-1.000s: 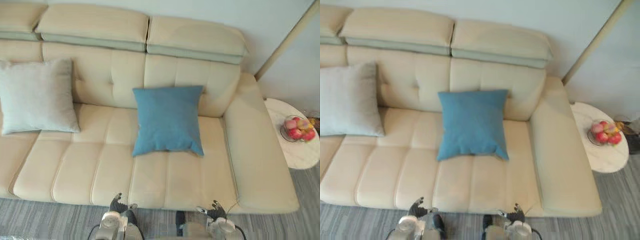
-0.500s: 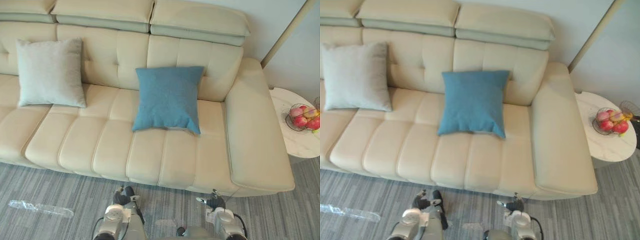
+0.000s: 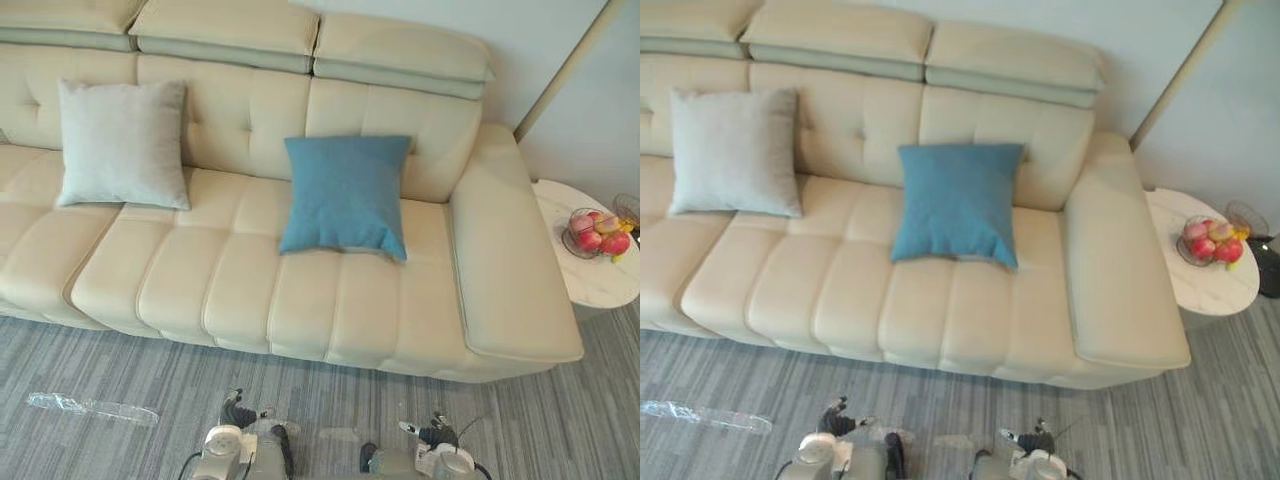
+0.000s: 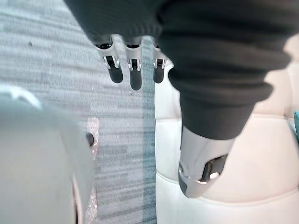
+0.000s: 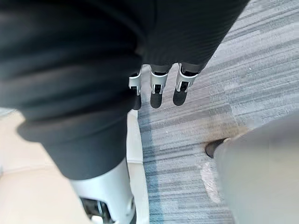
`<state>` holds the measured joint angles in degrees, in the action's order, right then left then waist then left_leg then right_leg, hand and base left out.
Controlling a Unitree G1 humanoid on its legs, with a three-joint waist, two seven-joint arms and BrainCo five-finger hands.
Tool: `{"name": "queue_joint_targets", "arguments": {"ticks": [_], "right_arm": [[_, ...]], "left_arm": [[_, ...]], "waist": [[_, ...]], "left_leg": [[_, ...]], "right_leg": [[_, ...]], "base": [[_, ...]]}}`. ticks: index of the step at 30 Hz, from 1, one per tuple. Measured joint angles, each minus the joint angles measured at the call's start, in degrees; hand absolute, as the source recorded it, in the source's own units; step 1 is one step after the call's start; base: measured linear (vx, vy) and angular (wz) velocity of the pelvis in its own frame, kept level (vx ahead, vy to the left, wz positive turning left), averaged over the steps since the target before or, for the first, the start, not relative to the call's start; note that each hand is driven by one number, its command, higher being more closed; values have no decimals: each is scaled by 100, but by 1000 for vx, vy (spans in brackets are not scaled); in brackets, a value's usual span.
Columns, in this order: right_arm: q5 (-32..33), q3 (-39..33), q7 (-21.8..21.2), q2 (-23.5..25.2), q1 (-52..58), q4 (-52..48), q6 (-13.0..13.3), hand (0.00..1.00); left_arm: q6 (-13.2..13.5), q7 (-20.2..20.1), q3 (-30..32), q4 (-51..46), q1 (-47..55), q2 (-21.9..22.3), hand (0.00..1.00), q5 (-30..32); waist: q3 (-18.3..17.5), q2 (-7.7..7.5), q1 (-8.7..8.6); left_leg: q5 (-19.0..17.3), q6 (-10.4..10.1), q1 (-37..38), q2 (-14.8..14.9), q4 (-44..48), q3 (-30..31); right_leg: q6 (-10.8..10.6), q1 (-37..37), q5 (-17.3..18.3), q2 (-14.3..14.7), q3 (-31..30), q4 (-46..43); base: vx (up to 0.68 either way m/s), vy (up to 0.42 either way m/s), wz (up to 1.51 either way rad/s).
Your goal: Pick up cushions and gather them together orderly.
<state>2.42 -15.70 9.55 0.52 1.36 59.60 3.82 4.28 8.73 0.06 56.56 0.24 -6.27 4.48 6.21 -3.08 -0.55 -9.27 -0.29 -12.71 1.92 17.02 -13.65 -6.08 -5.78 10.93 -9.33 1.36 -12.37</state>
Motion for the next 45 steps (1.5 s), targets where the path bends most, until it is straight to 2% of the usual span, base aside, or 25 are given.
{"name": "queue_joint_targets", "arguments": {"ticks": [3, 7, 14, 15, 22, 27, 29, 31, 33, 34, 35, 36, 37, 38, 39, 41, 45], "right_arm": [[0, -115, -3, -12, -13, 28, -47, 0], [0, -168, -14, -34, -17, 43, -49, 0], [-4, -223, -62, -82, -15, 106, -50, 0], [-6, -217, -167, -151, -33, 156, -92, 0], [27, -223, -209, -151, -23, 25, -92, 0], [281, -219, -463, -161, -31, -72, -82, 0], [449, -212, -598, -172, -19, -272, -78, 0], [503, -205, -724, -206, -22, -408, -34, 0], [554, -192, -860, -314, -12, -471, -29, 0], [554, -192, -863, -327, 1, -471, -29, 0], [554, -192, -873, -348, 61, -474, -29, 0], [554, -162, -880, -333, 99, -470, -32, 0], [554, -136, -884, -337, 126, -466, -32, 0], [550, -105, -892, -420, 184, -463, -32, 0], [544, -101, -893, -504, 226, -438, -34, 0], [538, -5, -912, -457, 236, -415, -39, 0], [495, 15, -953, -365, 311, -358, -41, 0]], "left_arm": [[-6, -4, 1, 117, 27, -20, 0, 8], [-7, -11, 1, 154, 71, -1, 0, 55], [-10, -17, 5, 277, 114, 7, 0, 101], [-80, -129, -1, 386, 145, 67, 0, 0], [-70, -133, 4, 371, 43, 58, 0, -18], [2, -184, 85, 312, -2, 32, 0, -245], [14, -256, 193, 242, 1, 21, 0, -256], [19, -288, 309, 234, -3, 16, 0, -297], [34, -367, 346, 170, -13, 4, 0, -360], [35, -381, 344, 162, -11, 5, 0, -359], [41, -420, 345, 141, -51, 7, 0, -359], [58, -445, 341, 132, -84, 24, 0, -357], [68, -450, 339, 135, -75, 36, 0, -356], [113, -464, 278, 135, -73, 48, 0, -352], [139, -485, 281, 143, -88, 27, 0, -348], [138, -503, 281, 144, -29, -47, 0, -345], [135, -534, 234, 146, 29, -121, 0, -277]], "waist": [[9, 48, -28], [-20, 39, -34], [-39, 17, -43], [121, 214, -47], [121, 238, -44], [140, 283, -61], [180, 351, -63], [174, 409, -106], [143, 473, -260], [129, 480, -271], [123, 447, -297], [111, 327, -294], [109, 305, -303], [68, 440, -377], [24, 581, -394], [-31, 468, -378], [-38, 359, -399]], "left_leg": [[175, -16, 271, -86, -321, -18], [247, -69, 528, -112, -565, -5], [320, -101, 887, -122, -926, 13], [246, -216, 1510, -14, -1587, 467], [233, -238, 1558, -37, -1588, 474], [168, -341, 1575, -43, -1604, 416], [143, -380, 1639, -29, -1614, 220], [141, -384, 1721, -28, -1620, -8], [142, -385, 1880, -42, -1578, -330], [142, -385, 1897, -44, -1561, -359], [72, -493, 1835, -57, -1111, -489], [-158, -539, 1715, -88, -867, -674], [-236, -547, 1768, -90, -1131, -709], [43, -604, 1903, 23, -2111, -738], [573, -490, 1802, 232, -2230, -784], [550, -456, 1883, 144, -2108, -907], [457, -317, 2022, 105, -1922, -948]], "right_leg": [[-21, 186, -65, -26, -13, 176], [-13, 366, -66, 5, -6, 307], [118, 639, -149, 56, -13, 498], [681, -85, -517, 933, 115, 317], [652, -102, -298, 902, 149, 170], [638, -101, -171, 882, 147, 168], [629, -103, -158, 913, 43, 169], [627, -96, -158, 942, -98, 174], [622, -1, -162, 965, -302, 209], [622, 14, -162, 966, -329, 215], [615, 153, -177, 883, -468, 259], [612, 285, -178, 732, -631, 274], [605, 309, -177, 715, -662, 272], [565, 389, -169, 793, -675, 269], [447, 413, -82, 909, -712, 260], [407, 456, -72, 788, -795, 260], [408, 597, -73, 725, -804, 145]], "base": [[33, -10, -2], [59, -45, -2], [62, -27, -4], [45, -6, -2], [99, -8, 1], [88, 7, 0], [88, 9, -36], [130, 7, -55], [162, -5, -55], [205, -4, -48], [165, 0, -48], [192, -13, -47], [143, -23, -45], [138, -6, -39], [133, 14, -47], [125, 26, -31], [111, 5, -9]]}}
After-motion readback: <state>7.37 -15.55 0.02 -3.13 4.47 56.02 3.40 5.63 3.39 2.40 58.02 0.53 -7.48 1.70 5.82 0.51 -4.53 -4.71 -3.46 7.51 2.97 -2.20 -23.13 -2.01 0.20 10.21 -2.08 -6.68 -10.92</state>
